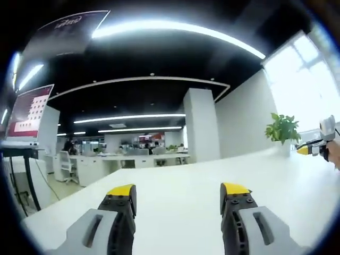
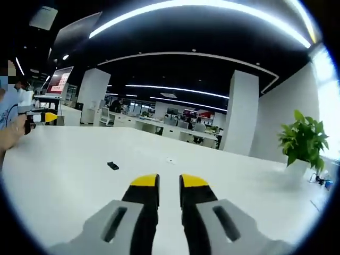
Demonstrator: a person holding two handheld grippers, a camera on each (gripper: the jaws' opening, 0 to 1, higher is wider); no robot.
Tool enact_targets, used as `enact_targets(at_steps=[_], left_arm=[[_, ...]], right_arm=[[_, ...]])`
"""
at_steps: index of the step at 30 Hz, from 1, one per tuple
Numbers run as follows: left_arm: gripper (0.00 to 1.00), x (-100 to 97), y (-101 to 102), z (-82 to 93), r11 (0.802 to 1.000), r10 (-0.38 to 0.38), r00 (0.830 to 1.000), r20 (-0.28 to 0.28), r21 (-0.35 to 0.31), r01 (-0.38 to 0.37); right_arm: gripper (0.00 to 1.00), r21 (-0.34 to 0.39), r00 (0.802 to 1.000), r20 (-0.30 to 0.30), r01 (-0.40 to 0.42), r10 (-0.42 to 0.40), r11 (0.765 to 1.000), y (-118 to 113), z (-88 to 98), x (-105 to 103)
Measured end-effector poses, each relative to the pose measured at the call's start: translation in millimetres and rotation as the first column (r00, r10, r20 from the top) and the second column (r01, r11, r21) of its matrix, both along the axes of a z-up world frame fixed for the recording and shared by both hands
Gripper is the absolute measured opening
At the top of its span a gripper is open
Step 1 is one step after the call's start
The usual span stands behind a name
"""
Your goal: Snap the two parts of the plastic buckle together until the buckle closes and remains connected.
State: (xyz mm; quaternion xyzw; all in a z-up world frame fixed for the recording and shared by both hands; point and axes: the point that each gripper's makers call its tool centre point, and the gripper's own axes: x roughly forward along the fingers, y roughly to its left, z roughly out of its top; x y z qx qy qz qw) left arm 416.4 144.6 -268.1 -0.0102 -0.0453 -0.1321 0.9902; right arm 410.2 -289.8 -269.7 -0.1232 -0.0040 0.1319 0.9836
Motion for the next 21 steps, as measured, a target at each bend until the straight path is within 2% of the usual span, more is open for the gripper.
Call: enact_targets(at_steps=[8, 13, 15, 19, 21], left_arm=[[0.63, 2.7, -7, 3.7, 0.998, 0.025, 0.998, 0.050, 0.055, -0.028], [0.63, 3.8, -11, 2.7, 0.997, 0.018, 0.998, 0.056, 0.077, -0.022], [0.64, 3.3, -10, 4.6, 0.996, 0.025, 0.997, 0.076, 0.087, -0.031], [0.65, 1.7, -10, 8.3, 0.998, 0.015, 0.996, 0.085, 0.063, -0.020], [0.66, -0.2, -10, 11.9, 0.998, 0.018, 0.994, 0.109, 0.063, -0.025]], right_arm=[[0.11, 0.038, 0.999, 0.027, 0.030, -0.032, 0.999, -14, -2.2, 8], [0.11, 0.050, 0.998, -0.003, 0.064, -0.064, 0.997, -23, -9.6, 12], [0.11, 0.033, 0.996, 0.003, 0.091, -0.091, 0.995, -30, -12.3, 14], [0.11, 0.055, 0.993, -0.015, 0.117, -0.116, 0.992, -39, -16.1, 15], [0.11, 0.089, 0.994, 0.007, 0.108, -0.109, 0.990, -37, -11.8, 14]])
